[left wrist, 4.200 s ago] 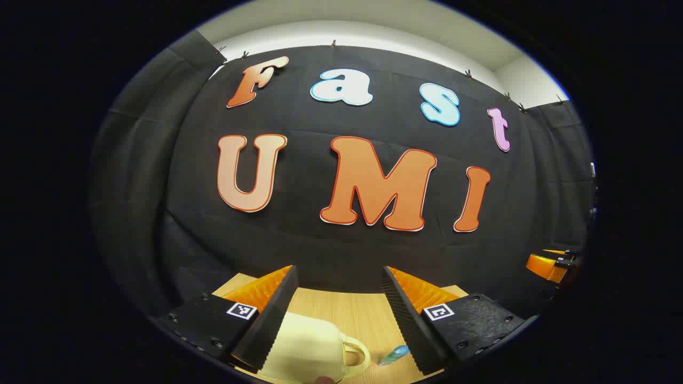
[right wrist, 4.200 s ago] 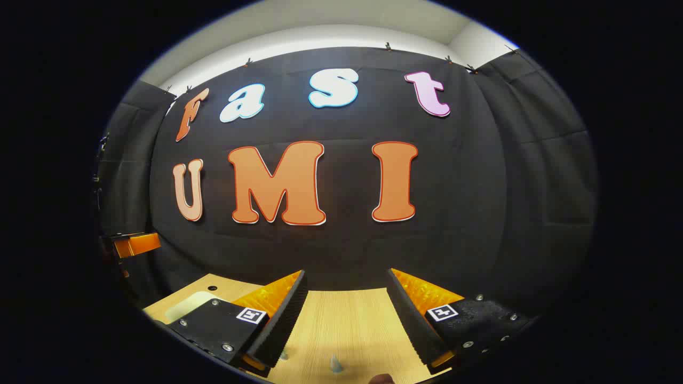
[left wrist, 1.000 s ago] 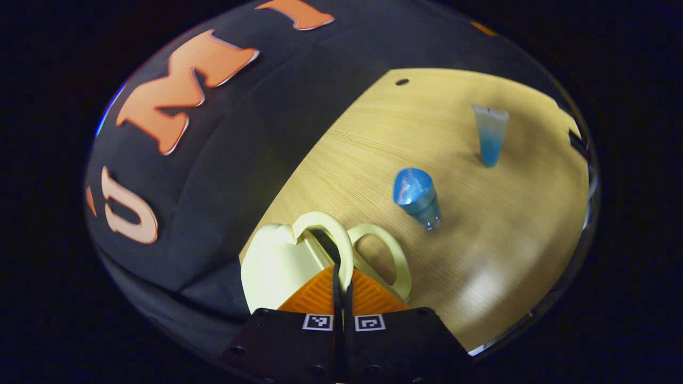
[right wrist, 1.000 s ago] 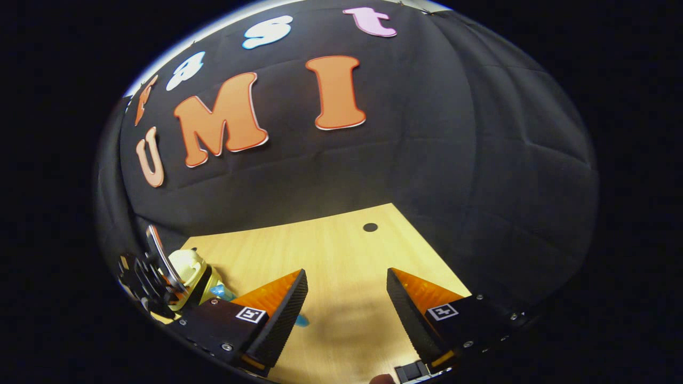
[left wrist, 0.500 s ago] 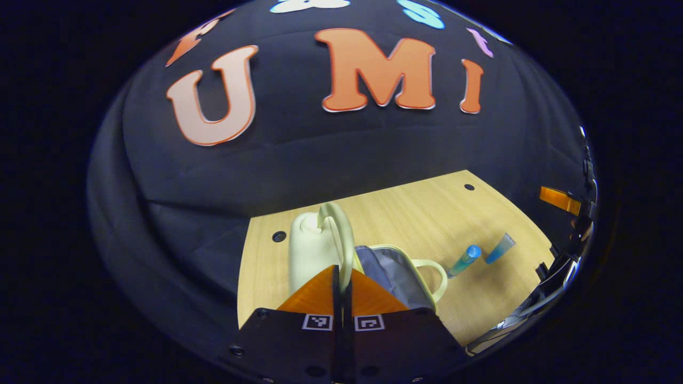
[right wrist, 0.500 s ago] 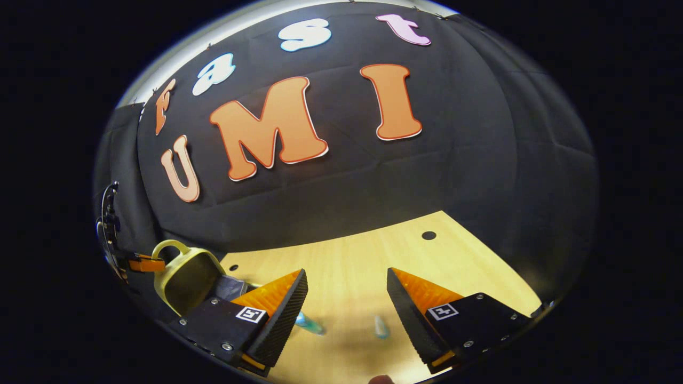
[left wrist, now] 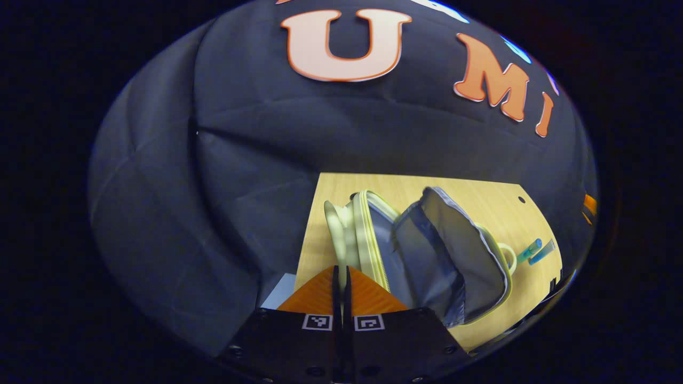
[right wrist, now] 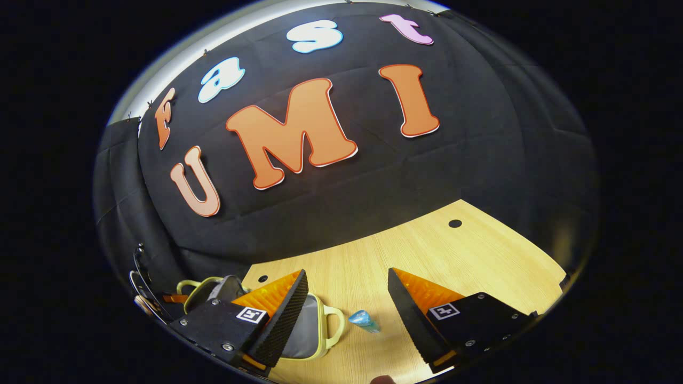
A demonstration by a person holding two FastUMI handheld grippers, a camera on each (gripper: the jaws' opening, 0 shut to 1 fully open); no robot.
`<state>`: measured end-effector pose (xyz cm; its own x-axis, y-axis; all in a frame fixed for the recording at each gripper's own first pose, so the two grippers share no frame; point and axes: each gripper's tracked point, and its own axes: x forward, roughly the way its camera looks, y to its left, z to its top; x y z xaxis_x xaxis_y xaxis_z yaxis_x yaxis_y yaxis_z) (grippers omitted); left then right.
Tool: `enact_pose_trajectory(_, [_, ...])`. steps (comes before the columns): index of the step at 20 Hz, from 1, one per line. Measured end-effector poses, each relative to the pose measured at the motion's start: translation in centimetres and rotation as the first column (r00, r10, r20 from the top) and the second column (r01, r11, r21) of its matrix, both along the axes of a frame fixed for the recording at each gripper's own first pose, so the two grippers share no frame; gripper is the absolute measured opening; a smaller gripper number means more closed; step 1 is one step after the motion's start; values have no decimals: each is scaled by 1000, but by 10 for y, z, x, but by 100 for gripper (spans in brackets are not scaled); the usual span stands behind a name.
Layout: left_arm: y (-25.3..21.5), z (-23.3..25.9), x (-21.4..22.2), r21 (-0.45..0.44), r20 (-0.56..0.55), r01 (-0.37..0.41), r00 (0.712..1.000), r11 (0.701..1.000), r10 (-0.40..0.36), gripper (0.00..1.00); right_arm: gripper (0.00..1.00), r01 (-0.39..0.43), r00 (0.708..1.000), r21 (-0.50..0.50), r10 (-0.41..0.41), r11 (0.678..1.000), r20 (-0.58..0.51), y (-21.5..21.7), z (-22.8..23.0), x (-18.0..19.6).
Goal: First open the suitcase, pack the skin care products into it, and then close the suitcase.
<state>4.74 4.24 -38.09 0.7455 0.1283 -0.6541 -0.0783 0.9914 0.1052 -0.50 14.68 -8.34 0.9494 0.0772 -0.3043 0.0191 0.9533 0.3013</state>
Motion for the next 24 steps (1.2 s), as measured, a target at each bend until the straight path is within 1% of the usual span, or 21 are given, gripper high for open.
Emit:
enact_pose_trajectory(3, [7, -50, -3, -46, -63, -42, 997, 998, 40, 0, 95, -15, 1000, -35, 14, 999, -13, 10, -2, 0])
enact_pose_trajectory(4, [14, -84, -3, -69, -107, -42, 994, 997, 35, 1, 95, -20, 999, -35, 20, 999, -26, 14, -6, -3])
enact_pose_trajectory(6, [17, -126, -4, -80, -157, -46, 987, 996, 33, 1, 95, -28, 999, -22, 27, 999, -35, 19, -7, -4])
enact_pose_trajectory(8, [19, -141, -2, -98, -173, -63, 984, 993, 45, 1, 95, -25, 999, -16, 24, 1000, -45, 20, -8, -5])
enact_pose_trajectory(9, [28, -143, -3, -93, -169, -70, 984, 993, 53, 1, 95, -23, 998, -16, 23, 1000, -50, 20, -10, -4])
enact_pose_trajectory(10, [37, -147, -5, -72, -174, -83, 982, 994, 69, 6, 95, -23, 998, -18, 22, 1000, -54, 20, -11, -4])
enact_pose_trajectory(11, [40, -151, -9, -85, -199, -95, 977, 992, 76, 17, 95, -26, 998, -23, 25, 999, -58, 21, -12, -6])
enact_pose_trajectory(12, [49, -155, -9, -53, -214, -110, 972, 993, 96, 17, 95, -30, 997, -33, 28, 999, -66, 22, -16, -7])
enact_pose_trajectory(13, [51, -154, -5, -49, -204, -110, 974, 993, 97, 29, 95, -28, 997, -48, 25, 998, -73, 19, -19, -8])
enact_pose_trajectory(14, [54, -151, -2, -25, -184, -119, 977, 993, 112, 32, 95, -25, 997, -60, 20, 998, -78, 16, -22, -9])
enact_pose_trajectory(15, [61, -133, 0, 13, -125, -141, 982, 990, 141, 55, 95, -22, 997, -76, 16, 997, -78, 13, -22, -9])
enact_pose_trajectory(16, [62, -118, 11, 40, -60, -144, 987, 989, 146, 77, 95, -19, 997, -92, 12, 996, -75, 8, -23, -8])
enact_pose_trajectory(17, [53, -99, 24, 79, -2, -136, 991, 988, 137, 99, 95, -13, 998, -111, 5, 994, -70, 2, -24, -8])
enact_pose_trajectory(18, [44, -76, 30, 124, 38, -130, 991, 984, 126, 99, 95, -6, 998, -135, -2, 991, -62, -5, -25, -6])
enact_pose_trajectory(19, [32, -48, 37, 167, 92, -117, 990, 979, 102, 99, 100, 0, 998, -152, -9, 988, -55, -10, -25, -5])
enact_pose_trajectory(20, [18, -26, 44, 189, 138, -105, 987, 976, 80, 99, 95, 5, 999, -171, -13, 985, -46, -16, -25, -4])
enact_pose_trajectory(21, [-7, 3, 52, 198, 193, -84, 980, 977, 45, 99, 95, 7, 999, -187, -14, 982, -38, -21, -24, -2])
enact_pose_trajectory(22, [-52, 44, 60, 192, 275, -47, 961, 980, -8, 96, 95, 6, 999, -205, -13, 979, -32, -27, -26, 1])
enact_pose_trajectory(23, [-85, 69, 67, 181, 330, -19, 943, 983, -42, 99, 95, 1, 999, -213, -9, 977, -33, -32, -27, 2])
enact_pose_trajectory(24, [-111, 86, 72, 170, 372, 5, 925, 985, -69, 99, 95, -3, 1000, -224, -3, 975, -26, -38, -27, 3])
